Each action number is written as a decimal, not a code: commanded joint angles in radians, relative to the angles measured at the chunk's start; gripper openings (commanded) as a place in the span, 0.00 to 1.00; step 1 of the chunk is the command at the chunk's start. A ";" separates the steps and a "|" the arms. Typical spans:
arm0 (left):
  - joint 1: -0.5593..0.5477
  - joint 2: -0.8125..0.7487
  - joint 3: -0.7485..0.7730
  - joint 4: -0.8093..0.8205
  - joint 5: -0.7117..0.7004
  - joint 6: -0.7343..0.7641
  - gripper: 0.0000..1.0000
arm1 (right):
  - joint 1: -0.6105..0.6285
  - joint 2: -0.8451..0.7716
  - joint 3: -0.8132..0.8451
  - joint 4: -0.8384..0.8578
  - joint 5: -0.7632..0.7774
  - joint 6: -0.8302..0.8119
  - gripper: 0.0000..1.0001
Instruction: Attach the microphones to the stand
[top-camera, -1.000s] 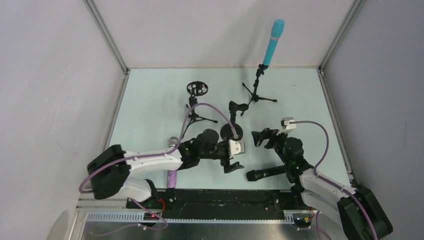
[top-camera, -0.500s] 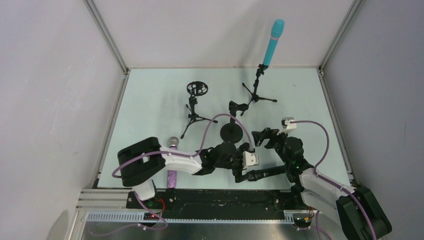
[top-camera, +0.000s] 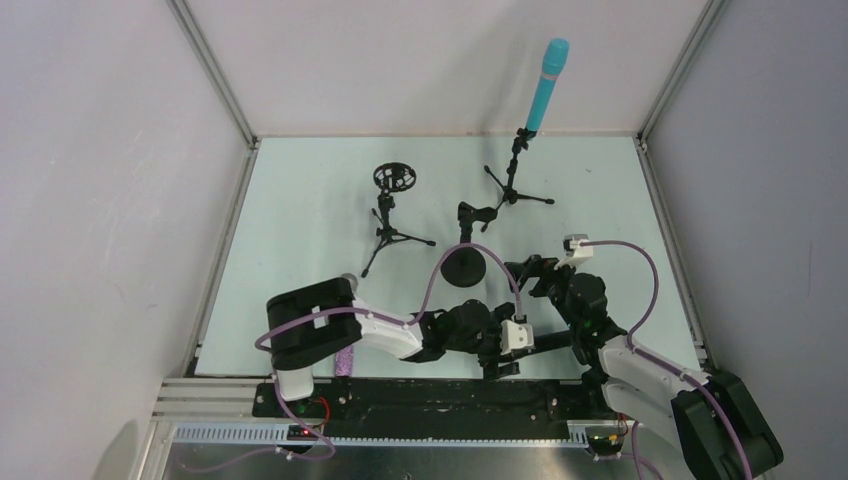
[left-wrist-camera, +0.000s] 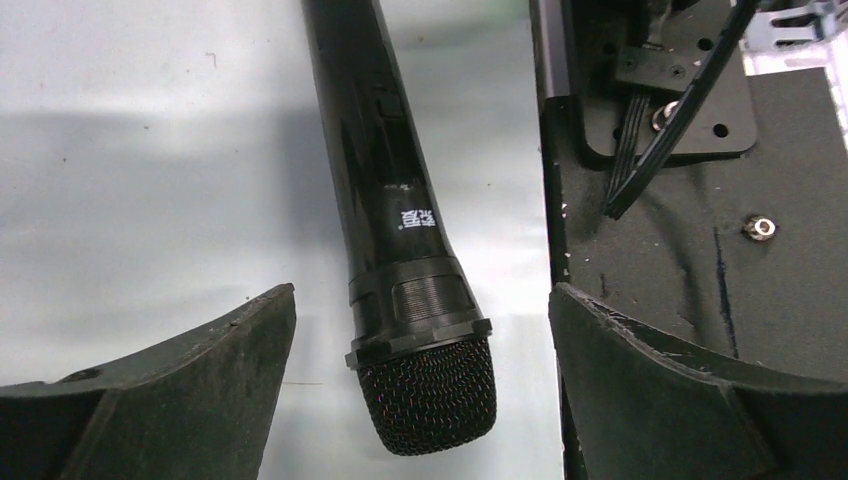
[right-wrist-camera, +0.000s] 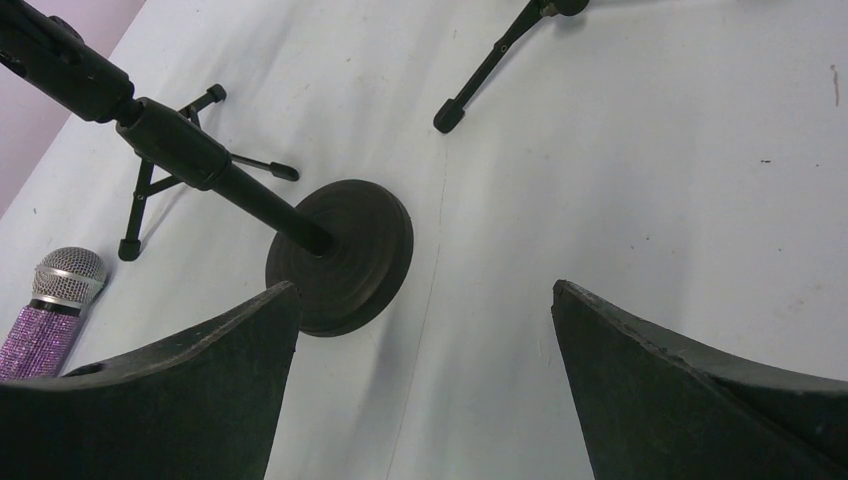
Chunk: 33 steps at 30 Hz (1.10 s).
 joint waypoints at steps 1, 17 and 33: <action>-0.012 0.019 0.021 0.055 -0.076 -0.008 0.98 | -0.006 0.005 0.039 0.026 0.015 0.008 1.00; -0.015 0.049 -0.011 0.055 -0.141 0.022 0.44 | -0.007 0.000 0.041 0.017 0.023 0.007 1.00; 0.036 -0.148 -0.117 0.054 -0.170 0.040 0.00 | -0.008 -0.019 0.045 0.009 0.016 0.015 1.00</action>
